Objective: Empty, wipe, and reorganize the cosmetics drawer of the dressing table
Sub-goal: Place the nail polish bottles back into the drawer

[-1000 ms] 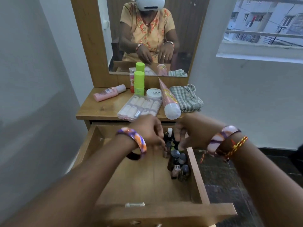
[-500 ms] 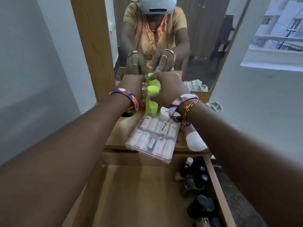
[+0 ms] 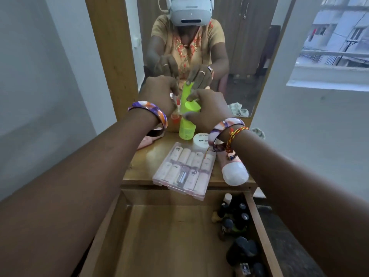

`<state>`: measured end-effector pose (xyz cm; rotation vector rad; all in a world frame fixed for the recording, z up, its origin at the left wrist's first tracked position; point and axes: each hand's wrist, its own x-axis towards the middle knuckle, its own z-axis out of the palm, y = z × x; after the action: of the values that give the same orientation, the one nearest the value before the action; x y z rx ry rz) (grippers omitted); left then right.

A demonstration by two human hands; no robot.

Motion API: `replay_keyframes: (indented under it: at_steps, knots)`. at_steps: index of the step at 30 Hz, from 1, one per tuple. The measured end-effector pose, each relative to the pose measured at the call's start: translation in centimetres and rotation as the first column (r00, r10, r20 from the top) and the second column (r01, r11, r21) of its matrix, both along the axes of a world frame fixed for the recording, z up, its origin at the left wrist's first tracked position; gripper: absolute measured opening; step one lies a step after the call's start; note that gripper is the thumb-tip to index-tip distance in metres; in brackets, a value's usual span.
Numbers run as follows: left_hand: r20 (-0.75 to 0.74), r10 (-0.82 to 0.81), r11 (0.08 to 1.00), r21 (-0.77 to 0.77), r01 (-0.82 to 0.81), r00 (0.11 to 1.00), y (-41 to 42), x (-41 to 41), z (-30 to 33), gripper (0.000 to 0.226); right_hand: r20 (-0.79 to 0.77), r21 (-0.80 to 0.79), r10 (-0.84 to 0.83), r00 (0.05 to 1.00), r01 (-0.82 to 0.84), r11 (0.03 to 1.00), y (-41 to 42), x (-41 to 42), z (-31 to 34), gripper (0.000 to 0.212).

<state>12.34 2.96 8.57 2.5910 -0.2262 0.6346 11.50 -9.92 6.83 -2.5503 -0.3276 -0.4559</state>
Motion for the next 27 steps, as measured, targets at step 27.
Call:
replay_keyframes:
  at_steps: [27]
  knots:
    - [-0.721, -0.212, 0.87, 0.169, 0.464, 0.66, -8.1, -21.0, -8.4, 0.017, -0.549, -0.203, 0.056, 0.834, -0.199, 0.959, -8.3, -22.9, -3.1, 0.028]
